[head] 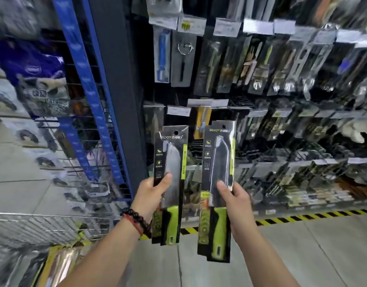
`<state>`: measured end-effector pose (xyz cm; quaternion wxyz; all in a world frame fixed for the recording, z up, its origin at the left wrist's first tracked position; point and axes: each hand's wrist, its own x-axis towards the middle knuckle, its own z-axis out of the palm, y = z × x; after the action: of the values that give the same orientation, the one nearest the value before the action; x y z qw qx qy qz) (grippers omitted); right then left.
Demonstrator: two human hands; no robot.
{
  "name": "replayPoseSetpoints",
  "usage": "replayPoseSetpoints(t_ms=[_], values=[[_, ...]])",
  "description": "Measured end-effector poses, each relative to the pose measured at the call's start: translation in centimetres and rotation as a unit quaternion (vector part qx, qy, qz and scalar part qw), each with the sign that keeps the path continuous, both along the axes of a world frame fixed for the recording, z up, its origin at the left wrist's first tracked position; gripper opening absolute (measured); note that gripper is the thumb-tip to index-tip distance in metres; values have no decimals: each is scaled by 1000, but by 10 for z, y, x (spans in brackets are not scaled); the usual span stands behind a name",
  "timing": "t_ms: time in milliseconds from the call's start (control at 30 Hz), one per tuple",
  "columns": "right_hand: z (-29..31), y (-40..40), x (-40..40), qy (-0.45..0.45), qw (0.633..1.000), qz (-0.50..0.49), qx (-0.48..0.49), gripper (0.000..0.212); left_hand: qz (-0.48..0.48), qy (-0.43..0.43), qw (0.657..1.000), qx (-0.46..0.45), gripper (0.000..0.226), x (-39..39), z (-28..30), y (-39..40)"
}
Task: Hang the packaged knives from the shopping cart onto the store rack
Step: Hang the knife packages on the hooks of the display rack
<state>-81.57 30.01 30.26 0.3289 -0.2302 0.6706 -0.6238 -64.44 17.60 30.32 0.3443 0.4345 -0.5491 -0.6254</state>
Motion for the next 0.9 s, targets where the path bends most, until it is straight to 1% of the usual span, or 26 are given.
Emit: replayPoseSetpoints(t_ms=[33, 67, 100, 167, 200, 300, 367, 467, 600, 700, 767, 800, 833, 867, 900], values=[[-2, -14, -6, 0, 1000, 13, 4, 15, 13, 3, 1000, 0, 51, -2, -2, -8], [-5, -28, -10, -1, 1000, 28, 6, 14, 26, 10, 1000, 4, 53, -3, -7, -16], [-8, -43, -14, -3, 999, 42, 10, 13, 40, 14, 999, 9, 48, -4, -11, -25], [-14, -73, -20, -3, 997, 68, 25, 13, 61, 19, 998, 28, 24, -7, -19, -44], [-18, -88, -23, -2, 996, 84, 32, 13, 67, 23, 997, 37, 17, -9, -25, -55], [-35, -132, -36, 10, 991, 118, 56, 11, 83, 27, 995, 50, 10, -16, -43, -89], [-46, -159, -48, 18, 989, 127, 74, 13, 84, 38, 993, 70, 15, -24, -53, -112], [-59, -190, -65, 27, 985, 129, 110, 17, 83, 26, 992, 89, 22, -34, -65, -140], [-75, -224, -85, -2, 983, 116, 140, 15, 71, 6, 994, 89, 15, -45, -78, -169], [-82, -238, -90, -30, 978, 125, 165, 6, 61, 0, 994, 94, 9, -54, -82, -180], [-86, -244, -94, -38, 976, 128, 170, 17, 54, -5, 994, 100, 10, -59, -85, -186], [-90, -249, -99, -40, 977, 127, 167, 34, 49, -11, 993, 106, 12, -62, -87, -189], [-91, -252, -102, -38, 978, 123, 166, 43, 44, -18, 992, 113, 12, -64, -89, -193], [-94, -257, -105, -52, 976, 126, 167, 47, 39, -26, 992, 120, 12, -67, -90, -195], [-98, -261, -108, -54, 976, 129, 169, 46, 37, -33, 991, 123, 11, -70, -91, -196]])
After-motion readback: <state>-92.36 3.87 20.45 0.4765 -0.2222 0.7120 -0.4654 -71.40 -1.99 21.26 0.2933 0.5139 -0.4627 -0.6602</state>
